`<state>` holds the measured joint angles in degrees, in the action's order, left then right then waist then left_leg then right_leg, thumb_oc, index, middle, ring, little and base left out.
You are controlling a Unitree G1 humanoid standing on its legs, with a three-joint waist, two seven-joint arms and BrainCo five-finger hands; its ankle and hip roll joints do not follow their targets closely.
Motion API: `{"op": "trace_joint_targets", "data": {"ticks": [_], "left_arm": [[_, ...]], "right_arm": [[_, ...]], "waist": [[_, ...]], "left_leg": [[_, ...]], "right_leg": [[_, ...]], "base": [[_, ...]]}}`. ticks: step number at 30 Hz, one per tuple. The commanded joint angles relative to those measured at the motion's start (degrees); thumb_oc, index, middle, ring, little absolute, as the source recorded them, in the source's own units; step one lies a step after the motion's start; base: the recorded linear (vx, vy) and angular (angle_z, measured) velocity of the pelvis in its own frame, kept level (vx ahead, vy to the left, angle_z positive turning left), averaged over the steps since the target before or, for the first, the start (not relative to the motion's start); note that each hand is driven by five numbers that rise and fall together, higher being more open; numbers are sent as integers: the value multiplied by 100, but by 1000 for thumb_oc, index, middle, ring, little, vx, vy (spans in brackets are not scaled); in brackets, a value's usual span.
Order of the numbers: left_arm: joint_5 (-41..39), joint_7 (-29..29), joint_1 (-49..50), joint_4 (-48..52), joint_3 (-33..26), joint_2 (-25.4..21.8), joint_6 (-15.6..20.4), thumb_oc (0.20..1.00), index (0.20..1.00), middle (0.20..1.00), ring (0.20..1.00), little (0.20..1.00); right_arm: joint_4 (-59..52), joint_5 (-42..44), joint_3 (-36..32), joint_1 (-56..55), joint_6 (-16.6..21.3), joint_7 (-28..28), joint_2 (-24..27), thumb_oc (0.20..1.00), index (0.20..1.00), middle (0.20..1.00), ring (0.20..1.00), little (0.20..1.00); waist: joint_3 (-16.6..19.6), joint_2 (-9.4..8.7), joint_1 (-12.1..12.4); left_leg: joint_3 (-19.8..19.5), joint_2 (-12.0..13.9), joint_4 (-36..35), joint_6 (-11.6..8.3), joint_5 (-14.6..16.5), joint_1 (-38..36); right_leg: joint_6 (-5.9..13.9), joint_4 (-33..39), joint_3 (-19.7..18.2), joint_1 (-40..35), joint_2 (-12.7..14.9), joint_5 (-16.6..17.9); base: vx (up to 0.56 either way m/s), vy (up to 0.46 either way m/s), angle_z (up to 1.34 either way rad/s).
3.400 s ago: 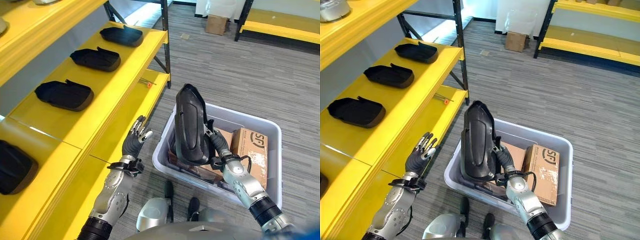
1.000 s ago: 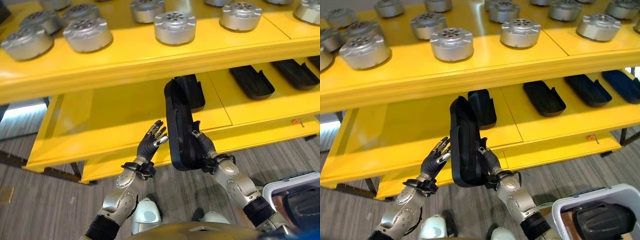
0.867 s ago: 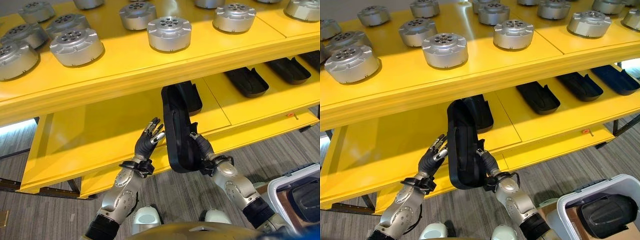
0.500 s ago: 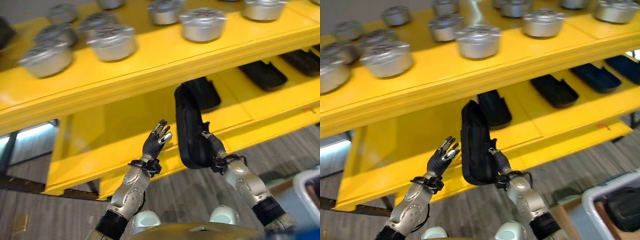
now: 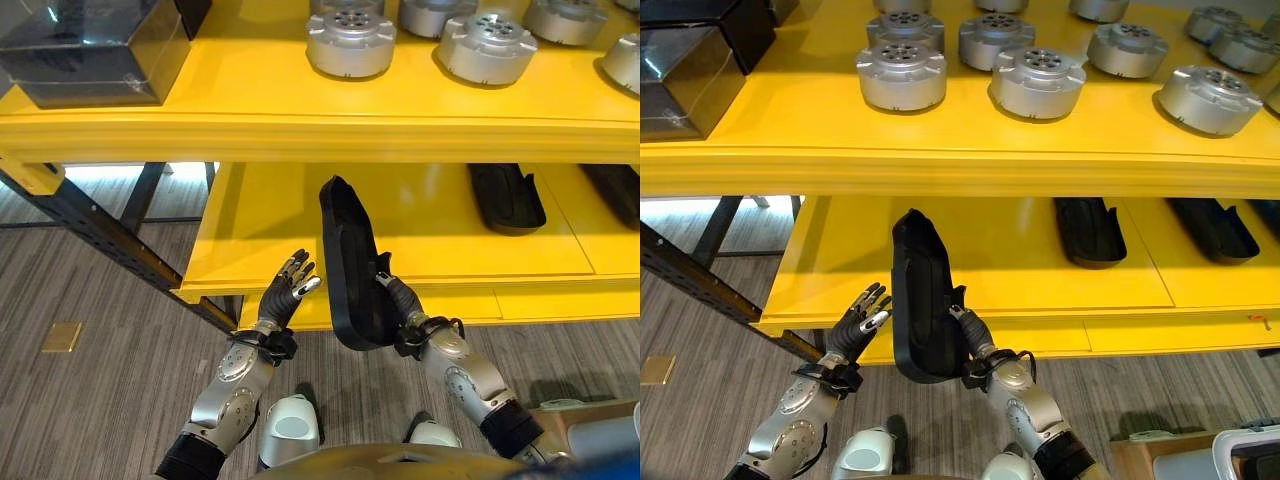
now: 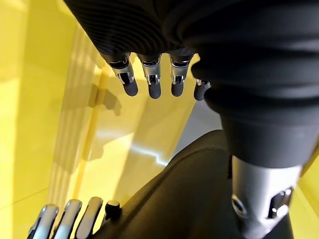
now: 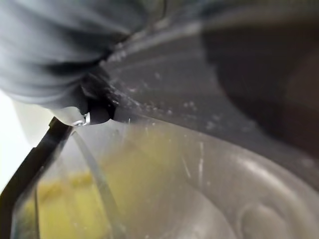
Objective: Move parts from the plastic box to the shelf.
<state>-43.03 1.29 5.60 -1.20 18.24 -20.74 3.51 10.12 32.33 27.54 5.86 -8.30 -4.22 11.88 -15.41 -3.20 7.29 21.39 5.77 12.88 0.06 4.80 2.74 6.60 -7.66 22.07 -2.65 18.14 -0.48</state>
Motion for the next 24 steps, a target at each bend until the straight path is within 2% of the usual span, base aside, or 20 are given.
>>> {"op": "trace_joint_targets", "data": {"ticks": [1, 2, 4, 5, 6, 9, 10, 11, 18, 23, 24], "left_arm": [[372, -91, -27, 663, 67, 239, 110, 1000, 1000, 1000, 1000, 1000], [356, -64, -59, 687, 66, 226, 75, 1000, 1000, 1000, 1000, 1000], [380, -67, -159, 662, 101, 158, -14, 1000, 1000, 1000, 1000, 1000], [399, -118, -228, 639, 114, 122, -110, 1000, 1000, 1000, 1000, 1000], [363, -157, -259, 615, 112, 102, -168, 1000, 1000, 1000, 1000, 1000], [393, -181, -186, 605, 76, 111, -47, 1000, 1000, 1000, 1000, 1000], [333, -228, -164, 611, 61, 129, -5, 1000, 1000, 1000, 1000, 1000], [282, -289, -141, 632, 61, 147, 18, 1000, 1000, 1000, 1000, 1000], [243, -356, 37, 726, 100, 231, -127, 1000, 1000, 1000, 1000, 1000], [173, -340, -33, 690, 157, 210, -208, 1000, 1000, 1000, 1000, 1000], [121, -326, -72, 678, 156, 201, -231, 1000, 1000, 1000, 1000, 1000]], "right_arm": [[-544, -41, -76, 286, 446, 50, -50, 200, 200, 200, 200, 200], [-545, -34, -64, 318, 406, 72, -58, 200, 200, 200, 200, 200], [-556, 5, -67, 317, 399, -22, -60, 200, 200, 200, 200, 200], [-575, 31, -67, 289, 424, -121, -48, 200, 200, 200, 200, 200], [-557, 15, -78, 248, 434, -129, -44, 200, 200, 200, 200, 200], [-425, -165, -142, 232, 370, 121, -35, 200, 200, 200, 200, 200], [-398, -293, -167, 221, 309, 182, -4, 200, 200, 200, 200, 200], [-347, -388, -198, 241, 214, 245, 58, 200, 200, 200, 200, 200], [-247, -903, -268, 313, 63, 307, 305, 200, 200, 200, 200, 200], [-107, -1167, -385, 522, 213, 270, 477, 200, 200, 200, 200, 200], [-78, -1205, -430, 605, 251, 265, 499, 200, 200, 200, 200, 200]], "waist": [[-47, 273, 230], [-75, 277, 197], [-101, 244, 43], [-100, 226, -60], [-98, 212, -126], [-41, 185, -86], [-29, 201, -88], [-14, 208, -98], [79, 160, -82], [72, 132, -26], [68, 124, -6]], "left_leg": [[-12, 2, -747, 78, -26, -929], [52, -5, -773, 91, 9, -958], [-86, -51, -754, 146, 100, -929], [-146, -26, -724, 187, 36, -826], [-204, 14, -696, 171, 14, -790], [-103, 77, -787, 60, -98, -804], [-108, 116, -831, -49, -75, -865], [-65, 175, -869, -120, -137, -888], [-21, 355, -961, -286, -237, -1020], [-85, 410, -907, -337, -248, -1002], [-58, 424, -903, -304, -330, -941]], "right_leg": [[391, -560, 536, -108, -5, -1], [417, -525, 529, -20, -18, 43], [487, -436, -23, 168, -61, 210], [428, -368, -322, 258, -178, 196], [407, -310, -462, 200, -275, 99], [356, -1, -297, 6, -415, 79], [368, 47, -267, -117, -448, -28], [300, 69, -234, -190, -497, -94], [83, 147, -94, -438, -628, -295], [35, 13, -18, -444, -666, -399], [-15, 8, 31, -393, -678, -336]], "base": [[0, 0, 0], [-17, -61, -14], [2, -113, -23], [-15, -160, 4], [-12, -211, 42], [-2, -169, 65], [36, -108, 4], [46, -88, -19], [48, -61, -8], [42, -18, -2], [41, -46, 2]]}}
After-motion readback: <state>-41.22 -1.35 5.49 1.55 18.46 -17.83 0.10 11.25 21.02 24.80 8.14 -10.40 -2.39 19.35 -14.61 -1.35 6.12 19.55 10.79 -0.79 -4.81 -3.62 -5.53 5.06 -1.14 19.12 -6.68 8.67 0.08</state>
